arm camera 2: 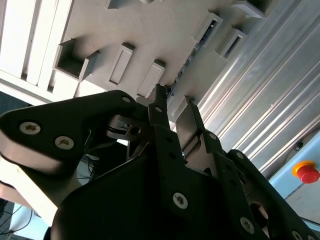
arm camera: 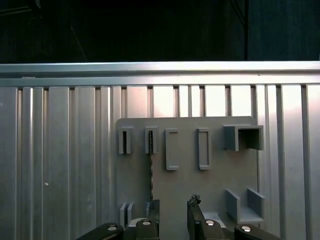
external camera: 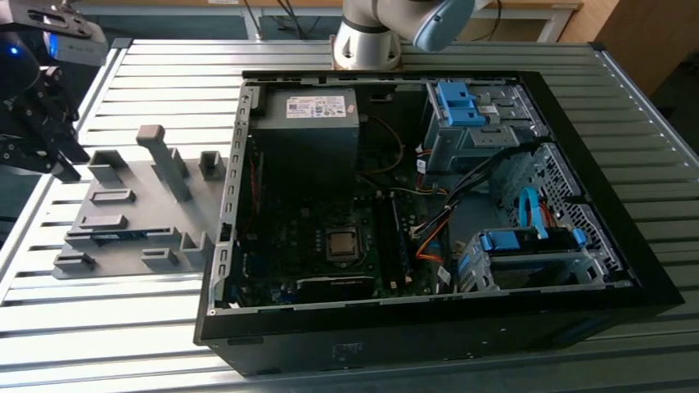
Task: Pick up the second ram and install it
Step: 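Pick up the second ram and move it above second insertion slot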
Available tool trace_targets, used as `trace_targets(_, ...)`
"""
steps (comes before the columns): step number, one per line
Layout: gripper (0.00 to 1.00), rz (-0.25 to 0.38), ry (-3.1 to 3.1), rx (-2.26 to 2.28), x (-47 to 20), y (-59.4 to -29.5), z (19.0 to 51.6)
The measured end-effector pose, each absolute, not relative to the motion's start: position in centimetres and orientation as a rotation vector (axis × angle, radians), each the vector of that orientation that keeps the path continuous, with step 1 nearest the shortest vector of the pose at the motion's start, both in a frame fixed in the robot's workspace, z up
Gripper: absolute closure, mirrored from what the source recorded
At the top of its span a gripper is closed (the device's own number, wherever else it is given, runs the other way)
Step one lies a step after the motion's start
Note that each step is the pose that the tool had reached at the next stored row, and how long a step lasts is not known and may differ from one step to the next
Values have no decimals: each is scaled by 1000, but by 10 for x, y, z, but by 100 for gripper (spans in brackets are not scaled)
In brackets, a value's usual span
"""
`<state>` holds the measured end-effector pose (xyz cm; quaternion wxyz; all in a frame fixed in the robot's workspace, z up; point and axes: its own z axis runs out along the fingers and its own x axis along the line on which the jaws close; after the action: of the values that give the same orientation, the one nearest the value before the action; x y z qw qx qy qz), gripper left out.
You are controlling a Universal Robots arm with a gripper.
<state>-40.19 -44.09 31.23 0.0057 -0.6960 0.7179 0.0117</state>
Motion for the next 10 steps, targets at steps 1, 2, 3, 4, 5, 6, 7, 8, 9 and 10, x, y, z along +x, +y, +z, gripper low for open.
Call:
trace_targets(1, 65, 37, 2247, -2179, -402, -441, 311)
trace_targets(2, 65, 37, 2247, -2179, -402, -442, 310)
trace_targets(3, 65, 37, 2247, -2179, -402, -442, 310)
trace_targets(4, 65, 37, 2247, -2179, -402, -442, 309)
trace_targets(5, 65, 37, 2247, -2179, -402, -443, 309)
trace_targets(6, 65, 37, 2247, -2179, -402, -443, 308)
trace_targets(7, 65, 37, 2247, -2179, -402, -443, 308)
trace_targets(8, 65, 37, 2247, -2179, -402, -443, 308)
trace_targets(9, 65, 37, 2247, -2179, -402, -443, 308)
trace_targets(10, 65, 37, 2247, -2179, -402, -443, 308)
